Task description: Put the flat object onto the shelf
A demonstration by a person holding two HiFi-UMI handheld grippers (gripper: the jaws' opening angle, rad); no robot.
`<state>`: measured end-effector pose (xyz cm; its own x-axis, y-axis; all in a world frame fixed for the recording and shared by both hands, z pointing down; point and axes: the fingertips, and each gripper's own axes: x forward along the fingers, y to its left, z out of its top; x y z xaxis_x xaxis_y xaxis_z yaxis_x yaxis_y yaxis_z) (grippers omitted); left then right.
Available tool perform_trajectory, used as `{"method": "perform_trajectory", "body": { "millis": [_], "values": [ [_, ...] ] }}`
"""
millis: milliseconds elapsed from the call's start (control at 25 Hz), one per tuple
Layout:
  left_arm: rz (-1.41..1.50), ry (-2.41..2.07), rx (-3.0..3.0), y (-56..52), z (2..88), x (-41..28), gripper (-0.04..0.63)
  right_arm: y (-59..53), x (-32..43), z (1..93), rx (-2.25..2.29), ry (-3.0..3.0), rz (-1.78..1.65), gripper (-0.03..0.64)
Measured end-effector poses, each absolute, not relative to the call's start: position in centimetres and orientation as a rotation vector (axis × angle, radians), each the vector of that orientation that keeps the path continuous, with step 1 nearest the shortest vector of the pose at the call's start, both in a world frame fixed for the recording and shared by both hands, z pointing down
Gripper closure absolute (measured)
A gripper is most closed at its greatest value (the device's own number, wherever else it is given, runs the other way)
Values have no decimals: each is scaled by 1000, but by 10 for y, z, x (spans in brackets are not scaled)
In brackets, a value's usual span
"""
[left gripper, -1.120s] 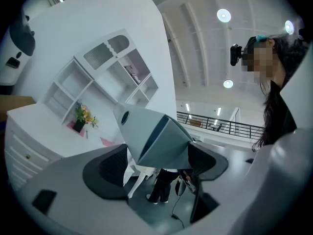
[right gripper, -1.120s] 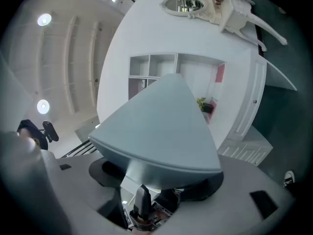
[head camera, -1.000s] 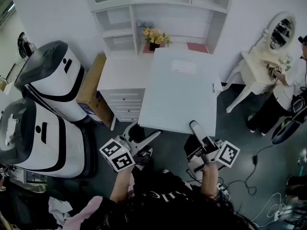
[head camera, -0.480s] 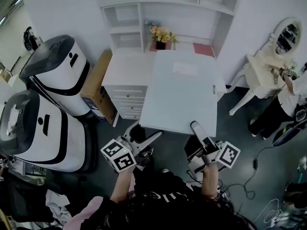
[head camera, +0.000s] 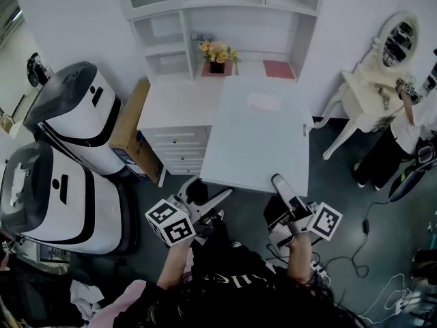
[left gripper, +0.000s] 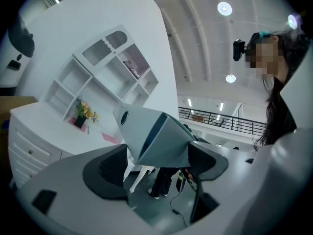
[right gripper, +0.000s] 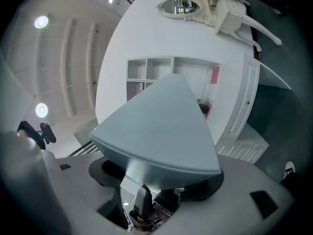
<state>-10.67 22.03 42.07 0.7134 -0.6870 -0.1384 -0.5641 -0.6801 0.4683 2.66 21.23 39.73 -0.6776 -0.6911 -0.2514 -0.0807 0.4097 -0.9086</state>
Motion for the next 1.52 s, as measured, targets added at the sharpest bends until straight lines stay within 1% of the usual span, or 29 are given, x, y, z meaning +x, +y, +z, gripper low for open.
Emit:
{"method": "perform_trajectory", "body": {
  "millis": [400, 600, 1040, 1520],
  "values": [
    [-354, -941, 2554, 190, 427, -87, 209, 184, 45, 405, -667, 2011, -1278, 311],
    [-231, -941, 2617, 152, 434, -74, 210, 150, 56, 408, -699, 1992, -1276, 311],
    [-231, -832, 2682, 10, 417, -47, 210, 21, 82, 389, -767, 1965, -1205, 311],
    [-273, -722, 2743, -132, 386, -42, 210, -112, 87, 357, -822, 1935, -1155, 311]
  ]
}}
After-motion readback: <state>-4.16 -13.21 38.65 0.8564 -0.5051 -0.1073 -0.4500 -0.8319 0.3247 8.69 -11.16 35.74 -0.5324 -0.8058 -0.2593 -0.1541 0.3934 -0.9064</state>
